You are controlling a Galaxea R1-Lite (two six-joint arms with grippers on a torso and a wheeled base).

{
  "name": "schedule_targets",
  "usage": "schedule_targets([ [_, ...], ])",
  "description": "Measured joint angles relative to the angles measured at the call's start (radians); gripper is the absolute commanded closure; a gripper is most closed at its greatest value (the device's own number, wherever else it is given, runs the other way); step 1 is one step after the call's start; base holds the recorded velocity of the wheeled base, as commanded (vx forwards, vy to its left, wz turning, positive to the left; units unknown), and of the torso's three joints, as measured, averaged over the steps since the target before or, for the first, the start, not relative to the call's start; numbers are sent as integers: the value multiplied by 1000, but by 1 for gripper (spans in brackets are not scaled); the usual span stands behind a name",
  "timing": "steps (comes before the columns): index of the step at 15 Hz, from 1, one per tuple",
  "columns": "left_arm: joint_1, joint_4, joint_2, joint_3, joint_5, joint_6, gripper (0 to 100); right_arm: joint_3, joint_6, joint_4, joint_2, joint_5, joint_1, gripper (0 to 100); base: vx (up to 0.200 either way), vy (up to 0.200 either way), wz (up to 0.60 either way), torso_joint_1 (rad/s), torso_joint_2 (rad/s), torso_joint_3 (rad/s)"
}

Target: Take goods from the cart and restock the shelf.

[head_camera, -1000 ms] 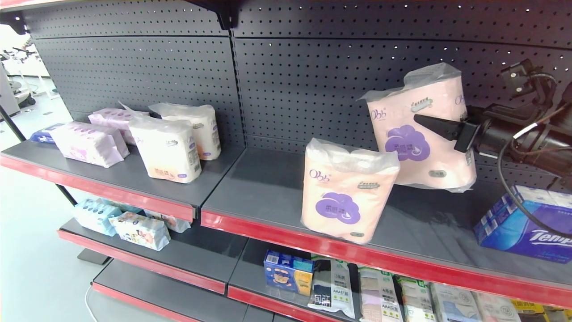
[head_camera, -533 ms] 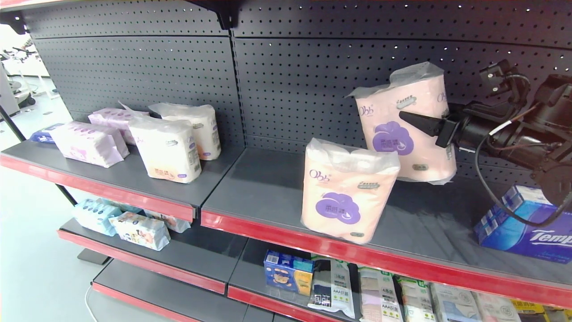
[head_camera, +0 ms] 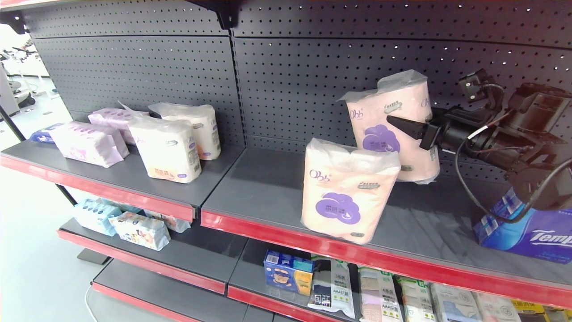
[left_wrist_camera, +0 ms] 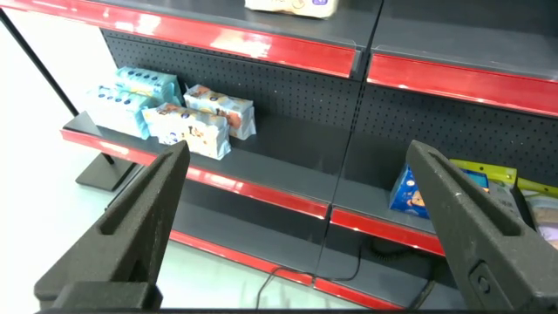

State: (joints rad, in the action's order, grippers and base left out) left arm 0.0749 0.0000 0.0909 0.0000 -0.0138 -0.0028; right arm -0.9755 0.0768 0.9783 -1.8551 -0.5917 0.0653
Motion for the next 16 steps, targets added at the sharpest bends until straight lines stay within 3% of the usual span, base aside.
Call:
schedule_targets([
  [3, 0, 0, 0, 0, 0, 0, 0, -2, 1, 28, -22, -45, -1, 100, 0, 0, 0, 0, 0, 0],
  [16, 0, 0, 0, 0, 0, 0, 0, -19, -50, 127, -98, -46, 10, 100, 0, 0, 0, 0, 0, 0],
])
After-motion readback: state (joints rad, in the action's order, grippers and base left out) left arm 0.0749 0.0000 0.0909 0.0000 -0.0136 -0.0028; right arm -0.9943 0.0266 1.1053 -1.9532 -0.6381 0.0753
